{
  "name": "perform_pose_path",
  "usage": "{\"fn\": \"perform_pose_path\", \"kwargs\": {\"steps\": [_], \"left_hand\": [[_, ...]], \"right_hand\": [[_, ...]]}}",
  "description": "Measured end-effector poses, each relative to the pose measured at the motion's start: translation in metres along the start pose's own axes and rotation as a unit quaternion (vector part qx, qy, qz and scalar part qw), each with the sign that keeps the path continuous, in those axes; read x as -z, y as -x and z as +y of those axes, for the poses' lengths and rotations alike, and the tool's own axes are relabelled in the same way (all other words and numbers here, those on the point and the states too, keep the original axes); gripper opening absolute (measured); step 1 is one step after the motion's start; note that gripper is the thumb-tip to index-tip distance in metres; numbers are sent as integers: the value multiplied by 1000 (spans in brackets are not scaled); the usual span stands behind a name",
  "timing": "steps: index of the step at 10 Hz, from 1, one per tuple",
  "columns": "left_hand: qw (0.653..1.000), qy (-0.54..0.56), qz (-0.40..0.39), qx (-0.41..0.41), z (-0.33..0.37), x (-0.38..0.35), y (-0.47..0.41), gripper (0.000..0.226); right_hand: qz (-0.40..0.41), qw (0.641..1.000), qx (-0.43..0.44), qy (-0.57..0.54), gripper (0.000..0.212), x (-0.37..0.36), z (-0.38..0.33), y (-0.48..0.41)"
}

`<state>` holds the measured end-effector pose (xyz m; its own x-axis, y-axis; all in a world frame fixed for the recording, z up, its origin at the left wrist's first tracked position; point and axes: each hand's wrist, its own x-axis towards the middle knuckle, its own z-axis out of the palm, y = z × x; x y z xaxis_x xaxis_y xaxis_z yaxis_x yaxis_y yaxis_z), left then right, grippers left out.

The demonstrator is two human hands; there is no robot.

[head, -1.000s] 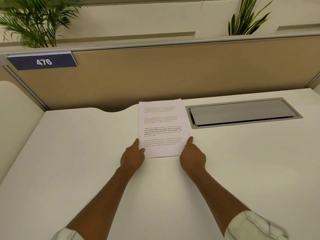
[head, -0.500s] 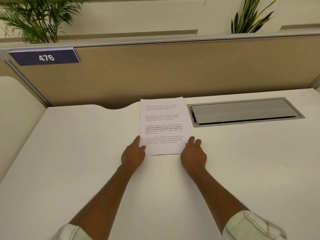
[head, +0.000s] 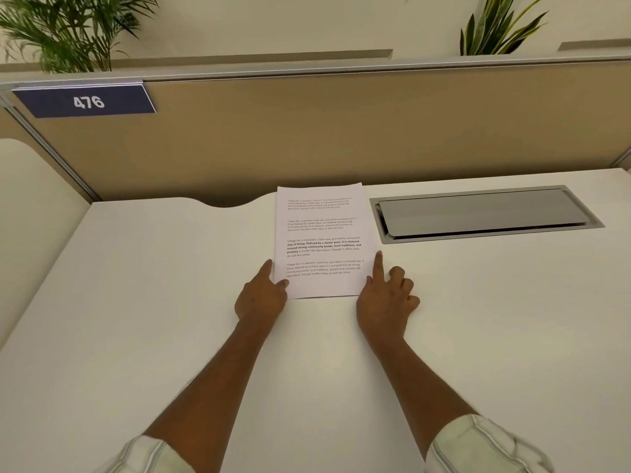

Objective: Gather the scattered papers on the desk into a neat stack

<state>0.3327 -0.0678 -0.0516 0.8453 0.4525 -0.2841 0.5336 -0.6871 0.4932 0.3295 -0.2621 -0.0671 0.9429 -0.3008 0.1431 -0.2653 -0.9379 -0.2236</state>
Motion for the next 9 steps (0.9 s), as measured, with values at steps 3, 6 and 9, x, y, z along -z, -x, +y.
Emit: {"fn": "perform_pose_path", "kwargs": {"steps": [3,6,9], "left_hand": [[999,-24,37,-13,-6,-9,2,42],[999,-14,-9,-36,-1,1,14,47],[991,89,71,-77,-29,36,51,33]], "right_hand": [[-8,999,36,34,53,-5,4,1],[-28,999,34,14,51,-5,7,2],[-51,981,-32,-183,45,28,30,2]]}}
